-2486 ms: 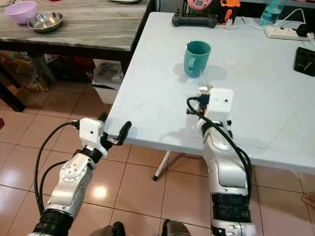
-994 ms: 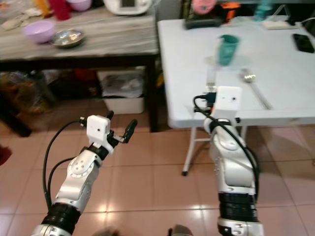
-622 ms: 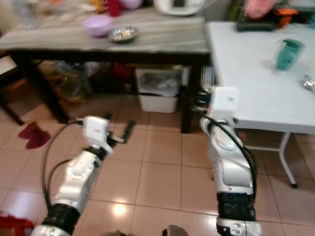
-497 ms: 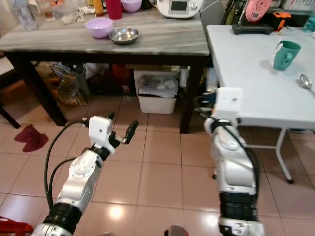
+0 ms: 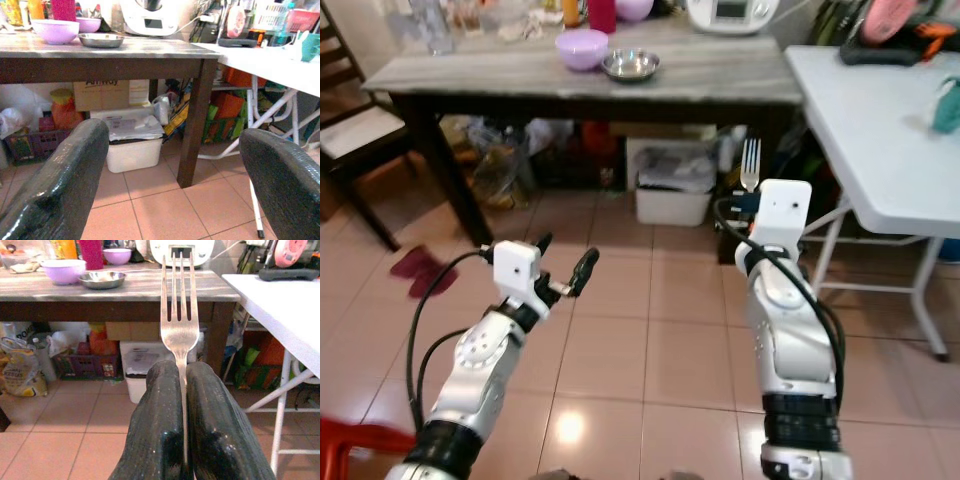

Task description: Setting the table

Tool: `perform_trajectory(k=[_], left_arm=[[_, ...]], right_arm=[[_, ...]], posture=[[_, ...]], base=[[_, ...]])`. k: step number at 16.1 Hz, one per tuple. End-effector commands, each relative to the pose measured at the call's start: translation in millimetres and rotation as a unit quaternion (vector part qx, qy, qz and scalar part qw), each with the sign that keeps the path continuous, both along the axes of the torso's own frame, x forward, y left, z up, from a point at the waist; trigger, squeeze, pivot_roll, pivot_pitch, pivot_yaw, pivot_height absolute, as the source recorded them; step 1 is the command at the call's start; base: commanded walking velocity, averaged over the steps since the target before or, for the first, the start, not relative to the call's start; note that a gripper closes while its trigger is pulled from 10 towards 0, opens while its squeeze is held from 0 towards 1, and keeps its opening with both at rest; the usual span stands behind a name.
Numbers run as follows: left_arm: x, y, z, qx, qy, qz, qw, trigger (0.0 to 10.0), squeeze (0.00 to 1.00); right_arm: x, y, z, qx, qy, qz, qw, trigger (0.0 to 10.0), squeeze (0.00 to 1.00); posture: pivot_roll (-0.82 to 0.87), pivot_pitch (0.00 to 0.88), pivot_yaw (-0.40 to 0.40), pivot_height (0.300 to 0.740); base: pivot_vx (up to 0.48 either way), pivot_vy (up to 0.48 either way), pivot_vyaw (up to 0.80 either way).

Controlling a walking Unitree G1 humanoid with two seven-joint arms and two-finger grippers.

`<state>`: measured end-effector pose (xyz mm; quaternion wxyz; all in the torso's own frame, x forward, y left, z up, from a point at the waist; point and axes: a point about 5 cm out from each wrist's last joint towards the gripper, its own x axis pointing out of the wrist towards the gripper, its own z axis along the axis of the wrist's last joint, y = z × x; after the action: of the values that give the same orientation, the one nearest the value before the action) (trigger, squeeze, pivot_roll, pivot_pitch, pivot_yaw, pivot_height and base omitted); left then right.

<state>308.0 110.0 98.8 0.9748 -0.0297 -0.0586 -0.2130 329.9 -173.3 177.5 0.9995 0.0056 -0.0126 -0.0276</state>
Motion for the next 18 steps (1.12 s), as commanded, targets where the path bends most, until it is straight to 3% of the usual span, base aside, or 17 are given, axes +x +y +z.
perform_trajectory(k=[1, 12, 15, 18], left_arm=[[1.4, -0.5, 4.7, 0.000, -0.007, -0.002, 1.000, 10.0, 0.00], [-0.2, -6.1, 4.4, -0.011, -0.003, -0.015, 1.000, 10.0, 0.00], [0.2, -7.6, 4.3, -0.012, -0.002, -0.015, 1.000, 10.0, 0.00], [-0.2, -8.9, 3.7, -0.013, -0.001, -0.015, 1.000, 10.0, 0.00]], right_arm=[[-0.2, -3.3, 5.6, -0.002, -0.011, -0.009, 1.000, 10.0, 0.00], [0.3, -1.9, 7.3, -0.009, -0.014, -0.001, 1.000, 10.0, 0.00], [0.6, -2.0, 7.6, -0.010, -0.015, 0.002, 1.000, 10.0, 0.00], [0.2, -2.0, 6.6, -0.008, -0.014, 0.003, 1.000, 10.0, 0.00]], posture=[[-0.23, 0.098, 0.002, 0.740], [-0.23, 0.100, -0.003, 0.740], [-0.23, 0.099, -0.007, 0.740], [-0.23, 0.098, -0.007, 0.740]], base=[[0.296, 0.000, 0.00], [0.333, 0.000, 0.00], [0.334, 0.000, 0.70], [0.322, 0.000, 0.00]])
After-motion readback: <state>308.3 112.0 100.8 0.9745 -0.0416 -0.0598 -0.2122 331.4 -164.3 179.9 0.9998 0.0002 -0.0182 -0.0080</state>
